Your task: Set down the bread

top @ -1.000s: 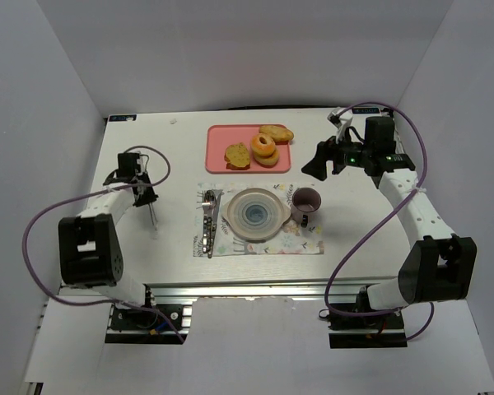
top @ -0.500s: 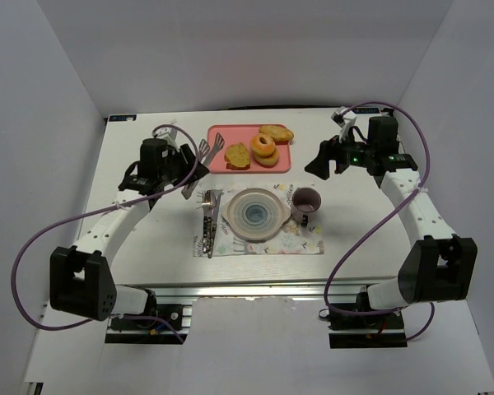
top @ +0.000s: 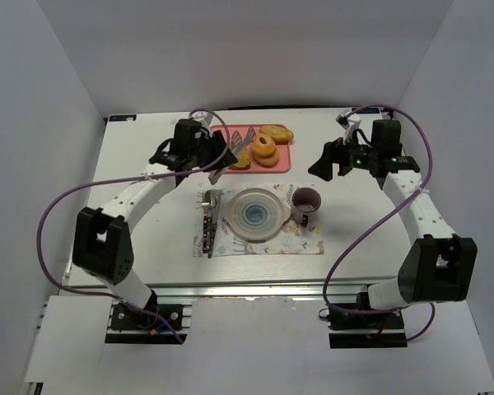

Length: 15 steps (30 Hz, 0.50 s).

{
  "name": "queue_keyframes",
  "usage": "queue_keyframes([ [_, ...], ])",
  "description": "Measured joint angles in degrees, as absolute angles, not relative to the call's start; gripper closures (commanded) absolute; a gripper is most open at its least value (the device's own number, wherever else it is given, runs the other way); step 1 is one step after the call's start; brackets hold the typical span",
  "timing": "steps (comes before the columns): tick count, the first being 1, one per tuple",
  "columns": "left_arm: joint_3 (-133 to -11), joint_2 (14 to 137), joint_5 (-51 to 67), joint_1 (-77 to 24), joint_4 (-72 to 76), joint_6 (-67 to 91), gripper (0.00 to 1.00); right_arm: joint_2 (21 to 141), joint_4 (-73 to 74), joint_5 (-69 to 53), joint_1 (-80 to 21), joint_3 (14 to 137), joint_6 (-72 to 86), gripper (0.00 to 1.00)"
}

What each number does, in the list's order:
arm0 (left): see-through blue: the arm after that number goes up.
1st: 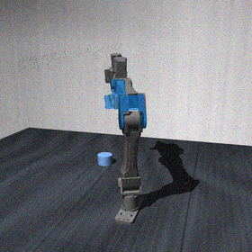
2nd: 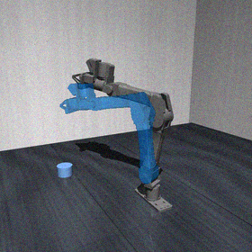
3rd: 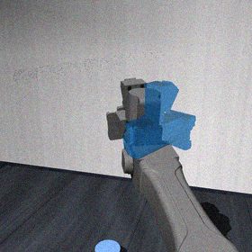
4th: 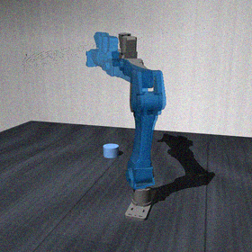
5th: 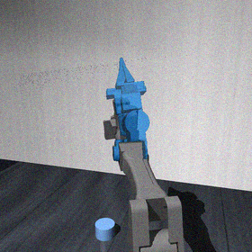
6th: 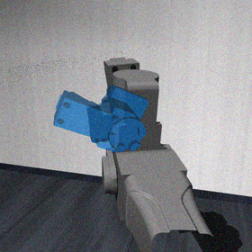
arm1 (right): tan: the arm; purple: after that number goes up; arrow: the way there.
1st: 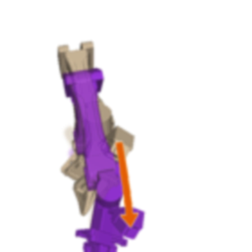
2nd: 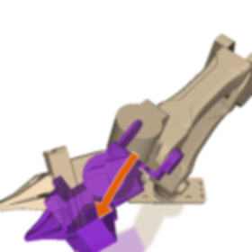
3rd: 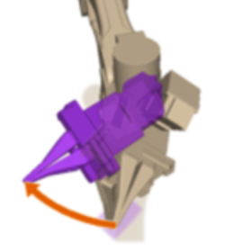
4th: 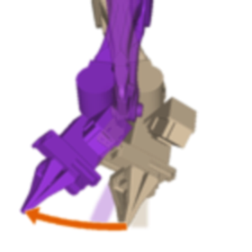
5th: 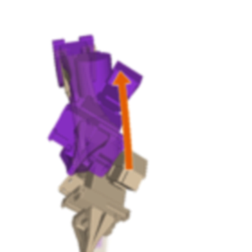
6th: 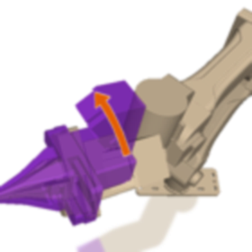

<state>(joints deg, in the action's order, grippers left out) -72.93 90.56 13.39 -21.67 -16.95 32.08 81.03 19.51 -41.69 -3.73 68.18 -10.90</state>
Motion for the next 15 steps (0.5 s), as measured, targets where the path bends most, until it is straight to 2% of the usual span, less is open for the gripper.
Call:
queue_keyframes([
  [15, -84.27, 106.43, 13.65, -22.50, -19.73, 30.65, 0.40, 80.95, 19.14, -42.70, -2.26, 66.92, -10.02, 0.10],
])
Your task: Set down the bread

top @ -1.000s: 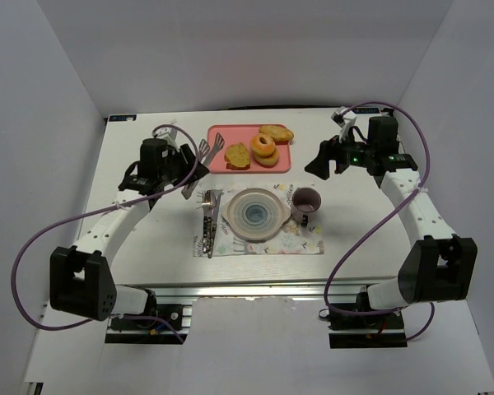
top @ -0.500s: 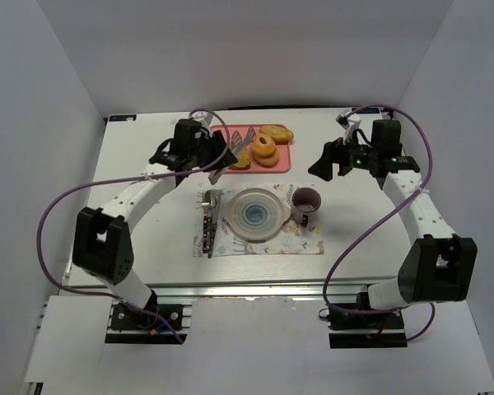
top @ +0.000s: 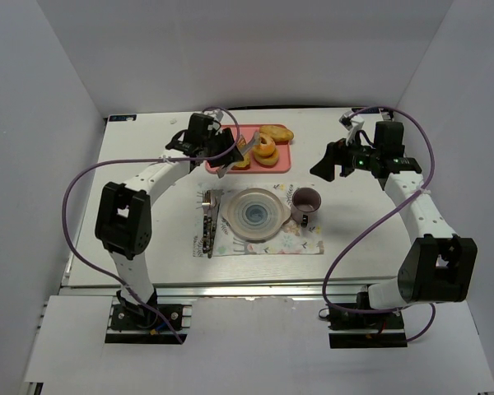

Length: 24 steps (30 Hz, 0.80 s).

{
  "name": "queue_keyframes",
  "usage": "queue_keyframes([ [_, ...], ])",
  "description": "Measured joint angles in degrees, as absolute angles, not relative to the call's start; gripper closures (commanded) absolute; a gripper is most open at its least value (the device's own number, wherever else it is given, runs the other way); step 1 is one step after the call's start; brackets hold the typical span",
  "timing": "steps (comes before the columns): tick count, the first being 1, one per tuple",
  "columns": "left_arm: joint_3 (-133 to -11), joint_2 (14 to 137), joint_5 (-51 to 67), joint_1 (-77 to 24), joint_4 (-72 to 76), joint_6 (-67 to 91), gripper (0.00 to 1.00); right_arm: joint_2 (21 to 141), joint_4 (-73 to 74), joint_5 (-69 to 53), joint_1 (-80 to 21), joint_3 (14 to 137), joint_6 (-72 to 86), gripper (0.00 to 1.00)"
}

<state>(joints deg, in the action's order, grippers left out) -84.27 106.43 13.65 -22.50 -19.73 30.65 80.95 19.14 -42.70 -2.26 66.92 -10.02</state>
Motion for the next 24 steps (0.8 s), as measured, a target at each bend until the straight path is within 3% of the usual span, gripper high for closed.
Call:
queue_keyframes([
  [10, -84.95, 108.90, 15.70, -22.50, -19.66, 30.63, 0.40, 80.95, 19.09, -43.20, -2.26, 66.74, -9.37, 0.11],
  [13, -84.95, 109.38, 15.90, -22.50, -19.70, 30.65, 0.45, 80.95, 19.07, -43.35, -2.26, 66.74, -9.37, 0.11],
  [17, -84.99, 109.43, 16.58, -22.50, -19.20, 31.09, 0.63, 80.95, 19.05, -43.55, -2.26, 66.74, -9.37, 0.11],
  [24, -85.03, 109.40, 18.11, -22.44, -17.30, 32.21, 0.65, 80.95, 18.92, -43.70, -2.24, 66.72, -9.34, 0.11],
])
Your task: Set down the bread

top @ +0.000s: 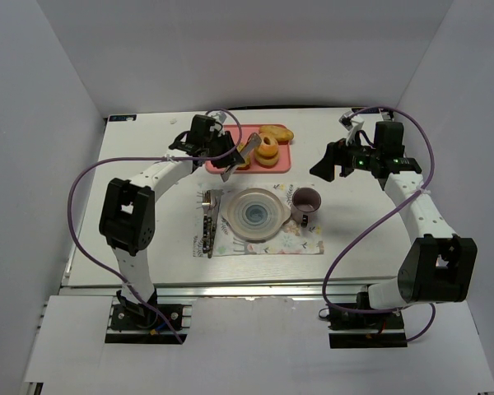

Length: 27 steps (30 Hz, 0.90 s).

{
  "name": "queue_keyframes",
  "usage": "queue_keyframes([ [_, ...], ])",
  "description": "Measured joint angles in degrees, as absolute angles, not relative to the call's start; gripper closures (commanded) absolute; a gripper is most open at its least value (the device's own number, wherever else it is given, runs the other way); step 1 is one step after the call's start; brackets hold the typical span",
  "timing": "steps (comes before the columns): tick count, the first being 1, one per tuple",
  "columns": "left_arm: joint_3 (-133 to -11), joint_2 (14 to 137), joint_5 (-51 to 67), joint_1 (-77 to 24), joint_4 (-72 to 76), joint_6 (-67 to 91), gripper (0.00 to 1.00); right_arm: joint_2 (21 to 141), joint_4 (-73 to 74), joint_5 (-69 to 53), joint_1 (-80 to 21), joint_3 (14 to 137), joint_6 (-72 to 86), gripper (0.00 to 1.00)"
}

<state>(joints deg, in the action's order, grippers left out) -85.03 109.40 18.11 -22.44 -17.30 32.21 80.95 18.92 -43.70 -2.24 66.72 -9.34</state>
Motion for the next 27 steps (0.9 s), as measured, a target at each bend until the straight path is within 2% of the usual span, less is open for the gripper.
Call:
queue_keyframes([
  [2, -85.01, 109.40, 18.50, -22.44, -17.06, 32.49, 0.66, 80.95, 18.92, -43.70, -2.24, 66.70, -9.32, 0.11],
  [8, -84.82, 109.25, 18.90, -22.24, -15.68, 33.63, 0.79, 80.95, 18.70, -43.90, -2.24, 66.63, -9.15, 0.11],
  [16, -84.75, 106.69, 18.92, -22.04, -13.65, 35.24, 0.81, 80.95, 18.24, -43.97, -2.24, 66.63, -8.99, 0.11],
  [18, -84.71, 105.71, 18.94, -21.91, -13.21, 35.42, 0.76, 80.95, 18.24, -43.99, -2.24, 66.63, -8.95, 0.11],
  [21, -84.03, 104.55, 18.98, -21.80, -12.40, 35.44, 0.58, 80.95, 18.22, -44.05, -2.24, 66.61, -8.95, 0.11],
  [23, -83.77, 104.47, 19.11, -21.69, -12.43, 35.42, 0.51, 80.95, 18.22, -44.12, -2.24, 66.61, -8.93, 0.11],
  [27, -83.74, 104.84, 19.20, -21.54, -13.85, 35.11, 0.45, 80.95, 18.20, -44.14, -2.24, 66.57, -8.95, 0.10],
])
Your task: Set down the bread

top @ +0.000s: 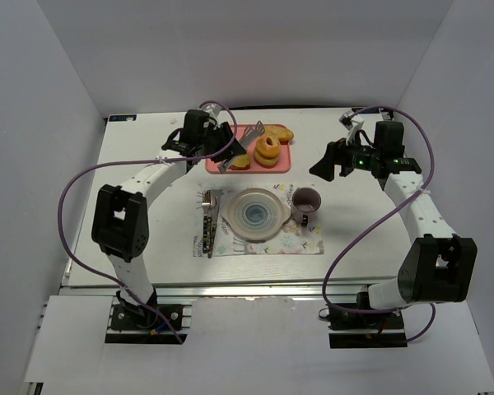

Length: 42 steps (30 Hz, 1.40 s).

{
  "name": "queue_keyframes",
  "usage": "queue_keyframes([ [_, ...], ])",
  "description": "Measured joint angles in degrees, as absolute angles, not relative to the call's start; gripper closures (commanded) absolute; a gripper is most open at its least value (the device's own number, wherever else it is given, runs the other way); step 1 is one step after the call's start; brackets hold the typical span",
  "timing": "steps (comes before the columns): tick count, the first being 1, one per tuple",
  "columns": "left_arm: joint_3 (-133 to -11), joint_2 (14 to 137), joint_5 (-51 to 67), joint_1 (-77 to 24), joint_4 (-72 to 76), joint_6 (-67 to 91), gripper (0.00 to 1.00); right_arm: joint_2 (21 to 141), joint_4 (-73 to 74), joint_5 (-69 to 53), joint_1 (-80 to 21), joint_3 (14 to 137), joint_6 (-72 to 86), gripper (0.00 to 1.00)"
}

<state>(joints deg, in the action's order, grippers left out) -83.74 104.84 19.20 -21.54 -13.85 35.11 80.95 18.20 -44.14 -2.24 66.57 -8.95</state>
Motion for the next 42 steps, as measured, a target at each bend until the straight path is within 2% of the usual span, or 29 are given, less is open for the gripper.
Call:
queue_keyframes([
  [21, -86.65, 112.12, 22.52, -21.47, -19.05, 32.56, 0.39, 80.51, 17.85, -44.23, -2.24, 64.75, -7.92, 0.11],
  [42, -87.07, 112.18, 24.40, -20.99, -16.47, 35.38, 0.40, 80.29, 17.41, -44.84, -2.20, 63.72, -7.66, 0.11],
])
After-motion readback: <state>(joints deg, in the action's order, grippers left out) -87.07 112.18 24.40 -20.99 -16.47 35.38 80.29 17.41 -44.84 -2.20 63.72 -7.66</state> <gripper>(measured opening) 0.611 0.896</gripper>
